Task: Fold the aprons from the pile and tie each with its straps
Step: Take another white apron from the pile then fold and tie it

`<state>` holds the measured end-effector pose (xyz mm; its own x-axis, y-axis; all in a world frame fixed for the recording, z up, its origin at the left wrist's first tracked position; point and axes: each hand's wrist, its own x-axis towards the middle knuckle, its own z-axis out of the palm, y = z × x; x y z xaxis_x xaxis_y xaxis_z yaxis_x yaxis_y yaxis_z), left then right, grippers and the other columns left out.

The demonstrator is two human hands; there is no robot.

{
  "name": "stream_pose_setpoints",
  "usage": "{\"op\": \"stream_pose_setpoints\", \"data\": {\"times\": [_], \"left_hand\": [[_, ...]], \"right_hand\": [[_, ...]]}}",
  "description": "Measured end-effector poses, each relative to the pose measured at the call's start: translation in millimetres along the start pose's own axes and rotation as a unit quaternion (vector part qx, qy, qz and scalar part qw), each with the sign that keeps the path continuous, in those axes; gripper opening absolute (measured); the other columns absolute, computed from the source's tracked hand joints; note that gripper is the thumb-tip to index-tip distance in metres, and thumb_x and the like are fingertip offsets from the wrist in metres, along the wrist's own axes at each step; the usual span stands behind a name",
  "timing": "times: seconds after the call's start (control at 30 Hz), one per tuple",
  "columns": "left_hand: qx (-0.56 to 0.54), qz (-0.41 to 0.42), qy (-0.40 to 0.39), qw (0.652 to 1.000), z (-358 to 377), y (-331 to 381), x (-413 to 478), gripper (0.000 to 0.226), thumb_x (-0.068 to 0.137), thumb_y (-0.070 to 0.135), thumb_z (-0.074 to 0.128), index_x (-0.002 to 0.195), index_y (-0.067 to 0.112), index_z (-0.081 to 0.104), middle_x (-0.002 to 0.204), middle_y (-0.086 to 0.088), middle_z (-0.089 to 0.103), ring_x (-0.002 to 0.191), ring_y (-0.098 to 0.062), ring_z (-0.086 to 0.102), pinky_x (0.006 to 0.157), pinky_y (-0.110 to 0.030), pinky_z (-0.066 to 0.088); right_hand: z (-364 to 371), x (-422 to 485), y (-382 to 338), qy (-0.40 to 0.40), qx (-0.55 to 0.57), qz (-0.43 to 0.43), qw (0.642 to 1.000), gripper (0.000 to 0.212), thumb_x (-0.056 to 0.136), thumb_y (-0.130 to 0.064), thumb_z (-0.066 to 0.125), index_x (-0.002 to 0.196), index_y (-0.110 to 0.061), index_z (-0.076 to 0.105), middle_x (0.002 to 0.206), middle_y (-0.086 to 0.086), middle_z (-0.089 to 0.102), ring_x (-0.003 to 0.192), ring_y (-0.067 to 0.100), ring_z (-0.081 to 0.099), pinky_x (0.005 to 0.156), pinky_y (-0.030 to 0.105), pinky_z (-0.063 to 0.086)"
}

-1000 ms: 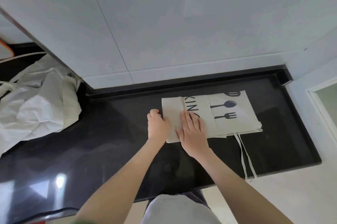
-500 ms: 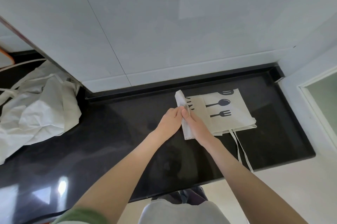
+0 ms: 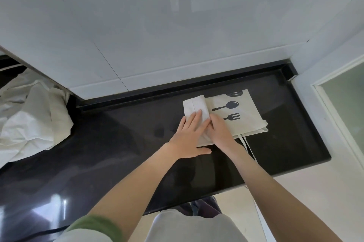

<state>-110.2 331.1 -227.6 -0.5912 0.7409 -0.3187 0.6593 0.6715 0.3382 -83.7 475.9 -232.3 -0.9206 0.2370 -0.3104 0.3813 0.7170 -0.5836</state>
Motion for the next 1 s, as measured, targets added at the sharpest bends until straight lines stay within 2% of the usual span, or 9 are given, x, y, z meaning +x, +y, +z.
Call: {"op": "stream_pose_setpoints", "data": {"times": [0.1,0.17,0.27,0.33,0.53,0.7,0.77,0.87,1.0], "left_hand": [[0.061,-0.031,-0.010,0.998,14,5,5,0.101,0.086,0.072,0.042,0.153,0.020,-0.013,0.160,-0.007,-0.021,0.146,-0.027,-0.021,0.119,-0.052,-0.005],[0.093,-0.054,-0.002,0.994,15,9,8,0.098,0.088,0.072,0.036,0.153,0.016,-0.011,0.161,-0.007,-0.016,0.147,-0.027,-0.017,0.119,-0.052,-0.004],[0.109,-0.064,-0.016,0.992,14,13,12,0.092,0.092,0.070,0.029,0.153,0.015,-0.013,0.161,-0.006,-0.018,0.147,-0.027,-0.016,0.119,-0.053,-0.004],[0.111,-0.066,-0.032,0.991,11,15,14,0.091,0.092,0.069,0.027,0.152,0.015,-0.015,0.160,-0.006,-0.019,0.147,-0.027,-0.017,0.118,-0.053,-0.006],[0.146,-0.060,-0.004,0.987,10,21,9,0.084,0.096,0.065,0.019,0.153,0.012,-0.012,0.160,-0.009,-0.015,0.147,-0.030,-0.014,0.116,-0.050,-0.011],[0.163,-0.014,0.001,0.987,10,26,10,0.069,0.103,0.048,0.014,0.151,0.005,-0.011,0.161,-0.013,-0.011,0.148,-0.027,-0.011,0.115,-0.039,-0.014],[0.167,-0.012,-0.005,0.986,8,26,10,0.068,0.104,0.046,0.015,0.151,0.005,-0.010,0.160,-0.014,-0.010,0.148,-0.028,-0.010,0.115,-0.038,-0.013],[0.178,-0.011,-0.016,0.984,6,26,11,0.068,0.104,0.046,0.016,0.151,0.004,-0.009,0.160,-0.015,-0.010,0.148,-0.029,-0.008,0.114,-0.038,-0.012],[0.170,-0.025,-0.016,0.985,9,28,11,0.068,0.103,0.048,0.017,0.152,0.006,-0.006,0.161,-0.013,-0.008,0.148,-0.028,-0.007,0.114,-0.038,-0.013]], "right_hand": [[-15,-7,21,0.005,-0.009,-0.080,0.997,0.026,0.101,-0.012,0.043,0.120,-0.008,0.059,0.119,0.006,0.057,0.112,0.020,0.046,0.100,0.024,0.033],[-25,-10,40,0.011,-0.053,-0.114,0.992,0.027,0.096,-0.016,0.053,0.122,-0.017,0.059,0.126,-0.001,0.055,0.120,0.019,0.042,0.105,0.028,0.029],[-40,-18,65,-0.069,-0.123,-0.147,0.979,0.049,0.091,-0.024,0.062,0.138,-0.028,0.048,0.148,-0.010,0.038,0.141,0.012,0.024,0.114,0.031,0.014],[-46,-19,75,-0.111,-0.105,-0.168,0.974,0.059,0.090,-0.021,0.064,0.144,-0.031,0.041,0.155,-0.010,0.028,0.146,0.008,0.015,0.116,0.032,0.009],[-46,-20,76,-0.083,-0.070,-0.165,0.980,0.044,0.093,-0.017,0.062,0.136,-0.022,0.053,0.152,-0.007,0.036,0.144,0.011,0.024,0.117,0.031,0.012],[-49,-16,73,-0.032,-0.109,-0.188,0.976,0.025,0.092,-0.013,0.062,0.116,-0.011,0.064,0.133,0.001,0.056,0.128,0.020,0.044,0.109,0.025,0.020],[-48,-16,71,0.005,-0.159,-0.228,0.961,0.015,0.086,-0.009,0.069,0.100,-0.010,0.064,0.111,0.004,0.062,0.109,0.024,0.054,0.102,0.032,0.036],[-44,-17,70,0.060,-0.213,-0.260,0.940,0.025,0.073,-0.007,0.079,0.085,-0.012,0.058,0.088,0.003,0.060,0.082,0.022,0.057,0.077,0.035,0.052],[-36,-21,69,0.082,-0.226,-0.258,0.936,0.027,0.069,-0.010,0.083,0.082,-0.011,0.060,0.080,0.003,0.061,0.073,0.022,0.061,0.070,0.035,0.054]]}}
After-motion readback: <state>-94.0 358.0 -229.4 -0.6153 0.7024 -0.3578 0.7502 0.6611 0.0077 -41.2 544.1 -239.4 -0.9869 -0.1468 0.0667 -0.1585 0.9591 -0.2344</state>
